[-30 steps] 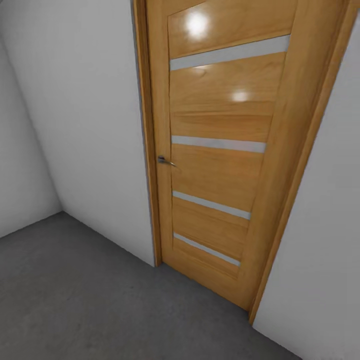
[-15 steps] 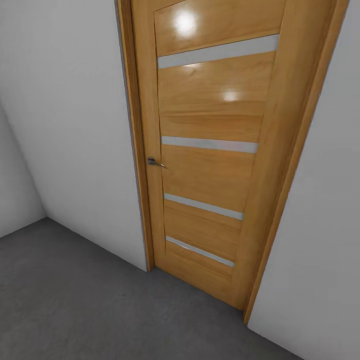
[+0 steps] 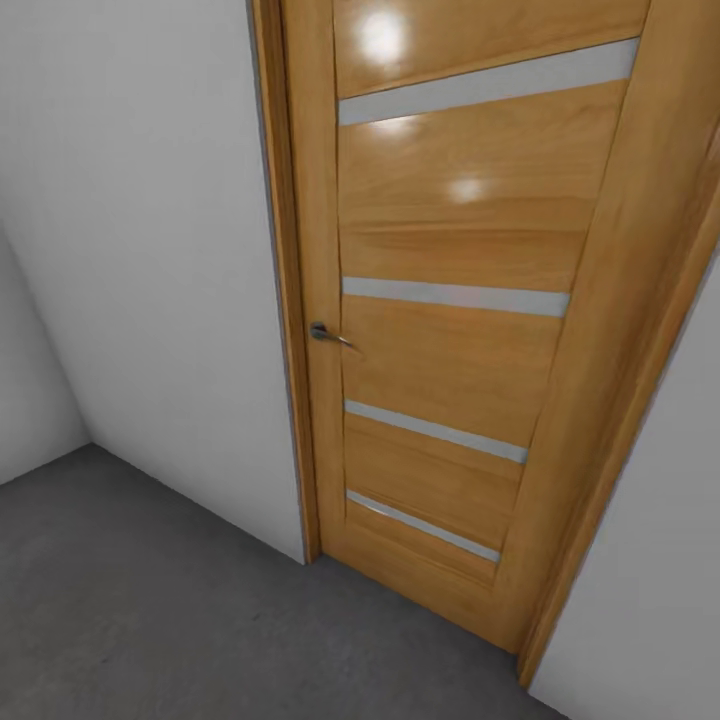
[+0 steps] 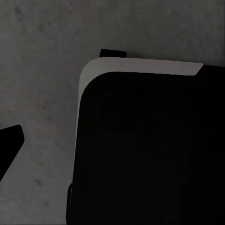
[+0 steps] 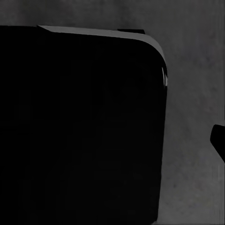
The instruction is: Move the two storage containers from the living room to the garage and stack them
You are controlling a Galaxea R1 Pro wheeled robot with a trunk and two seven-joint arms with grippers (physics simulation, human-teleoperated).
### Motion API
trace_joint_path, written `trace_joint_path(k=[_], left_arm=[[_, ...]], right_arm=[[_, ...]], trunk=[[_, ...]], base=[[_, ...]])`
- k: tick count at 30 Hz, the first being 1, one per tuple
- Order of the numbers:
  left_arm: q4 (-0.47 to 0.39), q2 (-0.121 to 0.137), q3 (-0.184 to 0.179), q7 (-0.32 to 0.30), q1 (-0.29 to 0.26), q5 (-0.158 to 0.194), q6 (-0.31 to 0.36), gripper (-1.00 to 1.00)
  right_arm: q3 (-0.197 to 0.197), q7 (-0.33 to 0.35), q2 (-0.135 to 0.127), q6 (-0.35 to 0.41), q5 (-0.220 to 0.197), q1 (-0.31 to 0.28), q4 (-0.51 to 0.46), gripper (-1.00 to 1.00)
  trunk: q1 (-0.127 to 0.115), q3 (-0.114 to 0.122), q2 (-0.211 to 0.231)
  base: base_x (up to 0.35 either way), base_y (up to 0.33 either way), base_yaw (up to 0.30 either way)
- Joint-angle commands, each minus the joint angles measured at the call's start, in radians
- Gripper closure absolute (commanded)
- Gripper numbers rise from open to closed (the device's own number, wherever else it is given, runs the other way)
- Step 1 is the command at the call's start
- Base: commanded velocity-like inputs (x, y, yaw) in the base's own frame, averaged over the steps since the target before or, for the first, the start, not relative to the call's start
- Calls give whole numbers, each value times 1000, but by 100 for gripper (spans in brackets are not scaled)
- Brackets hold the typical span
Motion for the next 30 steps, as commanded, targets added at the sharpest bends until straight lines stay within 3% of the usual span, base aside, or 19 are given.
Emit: trace_joint_path(k=[1,9,30], left_arm=[[0,0,3,-1,0,9,-2,-100],[0,0,4,0,0,9,-2,-100],[-1,-2,5,2,0,9,-2,-100]], right_arm=[[0,-1,0,-3,1,0,0,-100],[1,-2,2,-2,1,0,0,-100],[-2,-2,2,-2,1,0,1,-100]], trunk=[[1,-1,0],[1,-1,0],[1,-1,0]], base=[[262,214,0],[142,134,-155],[6,6,-278]])
